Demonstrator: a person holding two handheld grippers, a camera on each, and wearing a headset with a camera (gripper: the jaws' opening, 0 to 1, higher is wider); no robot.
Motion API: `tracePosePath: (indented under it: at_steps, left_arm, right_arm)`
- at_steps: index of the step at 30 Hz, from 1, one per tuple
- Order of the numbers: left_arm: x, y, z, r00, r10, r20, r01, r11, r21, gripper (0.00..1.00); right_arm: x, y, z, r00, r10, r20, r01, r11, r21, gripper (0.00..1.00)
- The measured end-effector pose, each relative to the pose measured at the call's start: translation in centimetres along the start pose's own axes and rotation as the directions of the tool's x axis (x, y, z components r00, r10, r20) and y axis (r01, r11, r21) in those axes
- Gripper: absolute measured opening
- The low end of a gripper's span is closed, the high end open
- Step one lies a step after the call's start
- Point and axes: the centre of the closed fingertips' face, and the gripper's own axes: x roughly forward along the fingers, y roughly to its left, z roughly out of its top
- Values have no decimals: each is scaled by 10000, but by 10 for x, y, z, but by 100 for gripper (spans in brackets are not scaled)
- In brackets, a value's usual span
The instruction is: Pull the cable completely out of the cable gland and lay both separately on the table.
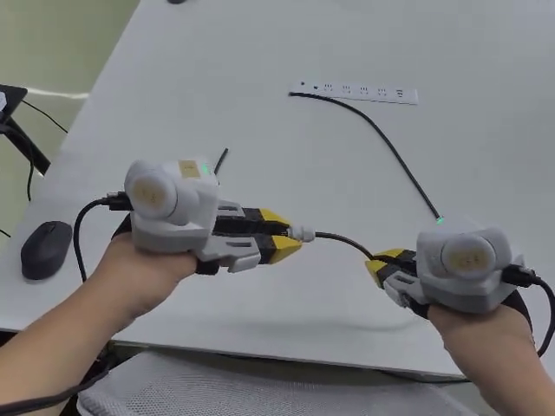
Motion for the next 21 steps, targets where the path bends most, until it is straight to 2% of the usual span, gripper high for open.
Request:
tracePosePath:
  at_steps: [6, 11, 14, 18, 21]
  left_arm:
    - [1, 0, -1, 10000, 10, -57, -10, 10000, -56, 15]
    - [2, -1, -4, 9999, 5, -143, -5, 10000, -49, 15]
    - [2, -1, -5, 9999, -8, -162, 8, 10000, -18, 15]
    - [2, -1, -4, 9998, -31, -171, 31, 10000, 14, 15]
    - [2, -1, -4, 9998, -76, -209, 79, 9999, 117, 15]
  right_arm:
    - [-2, -1, 1, 10000, -47, 72, 47, 10000, -20, 2]
    - [-5, 3, 7, 9998, -35, 205, 39, 9997, -239, 8]
    - [-9, 10, 18, 9994, 87, 321, -56, 9952, -976, 13]
    - [-12, 26, 39, 9977, 439, 507, -317, 9749, -2205, 15]
    - [-11, 36, 50, 9962, 664, 570, -495, 9647, -2586, 15]
